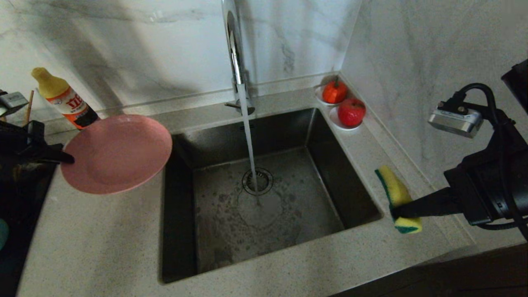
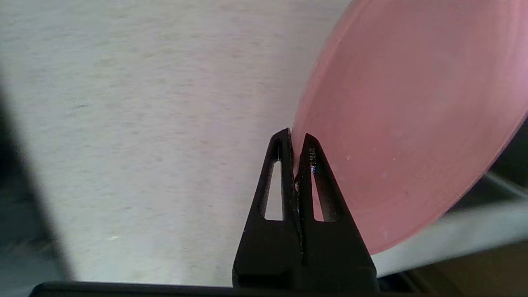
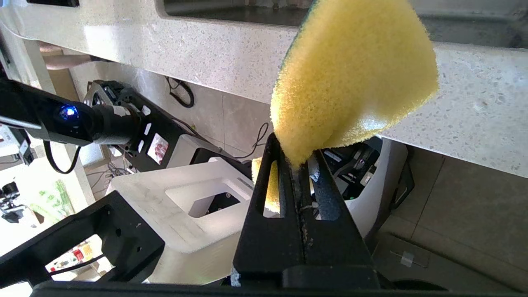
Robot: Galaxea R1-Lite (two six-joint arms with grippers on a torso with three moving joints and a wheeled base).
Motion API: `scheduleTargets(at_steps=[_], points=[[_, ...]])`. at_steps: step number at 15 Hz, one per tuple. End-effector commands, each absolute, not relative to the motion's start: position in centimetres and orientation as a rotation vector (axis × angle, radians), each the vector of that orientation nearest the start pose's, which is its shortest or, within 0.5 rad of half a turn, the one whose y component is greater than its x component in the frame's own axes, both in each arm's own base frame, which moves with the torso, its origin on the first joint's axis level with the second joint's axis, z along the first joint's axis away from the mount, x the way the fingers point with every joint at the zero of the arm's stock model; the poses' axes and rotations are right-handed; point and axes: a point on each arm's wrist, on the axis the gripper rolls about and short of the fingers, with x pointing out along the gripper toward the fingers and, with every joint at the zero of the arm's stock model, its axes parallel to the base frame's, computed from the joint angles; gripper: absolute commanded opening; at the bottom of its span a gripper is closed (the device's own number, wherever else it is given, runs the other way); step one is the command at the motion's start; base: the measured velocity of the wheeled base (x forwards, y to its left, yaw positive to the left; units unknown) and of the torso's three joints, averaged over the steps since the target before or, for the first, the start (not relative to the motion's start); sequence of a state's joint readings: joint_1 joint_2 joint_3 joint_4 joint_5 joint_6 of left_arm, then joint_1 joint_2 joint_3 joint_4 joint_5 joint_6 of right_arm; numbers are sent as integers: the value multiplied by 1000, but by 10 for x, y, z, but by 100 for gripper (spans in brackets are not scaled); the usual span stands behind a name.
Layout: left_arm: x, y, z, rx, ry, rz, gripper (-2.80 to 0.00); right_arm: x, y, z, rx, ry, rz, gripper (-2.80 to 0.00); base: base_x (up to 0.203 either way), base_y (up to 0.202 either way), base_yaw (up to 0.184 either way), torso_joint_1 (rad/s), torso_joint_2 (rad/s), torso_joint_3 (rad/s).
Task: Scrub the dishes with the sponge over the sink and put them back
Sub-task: Wash the plate
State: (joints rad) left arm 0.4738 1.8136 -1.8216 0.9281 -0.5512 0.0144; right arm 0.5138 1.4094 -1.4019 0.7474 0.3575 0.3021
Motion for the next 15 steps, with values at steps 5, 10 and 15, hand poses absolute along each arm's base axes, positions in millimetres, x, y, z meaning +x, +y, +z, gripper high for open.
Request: scheduleTargets(at_steps=[5,10,15], points=[[280,87,293,-469,833,-211,-280,164,97,310,229,853,696,-280,0,0,0,0,0,0],[296,37,291,-490,881,-319,-280,163,92,311,240,845,683,-280,0,0,0,0,0,0],[319,-14,277,-462,909,-335,-280,159,89,314,246,827,680,-280,0,0,0,0,0,0]])
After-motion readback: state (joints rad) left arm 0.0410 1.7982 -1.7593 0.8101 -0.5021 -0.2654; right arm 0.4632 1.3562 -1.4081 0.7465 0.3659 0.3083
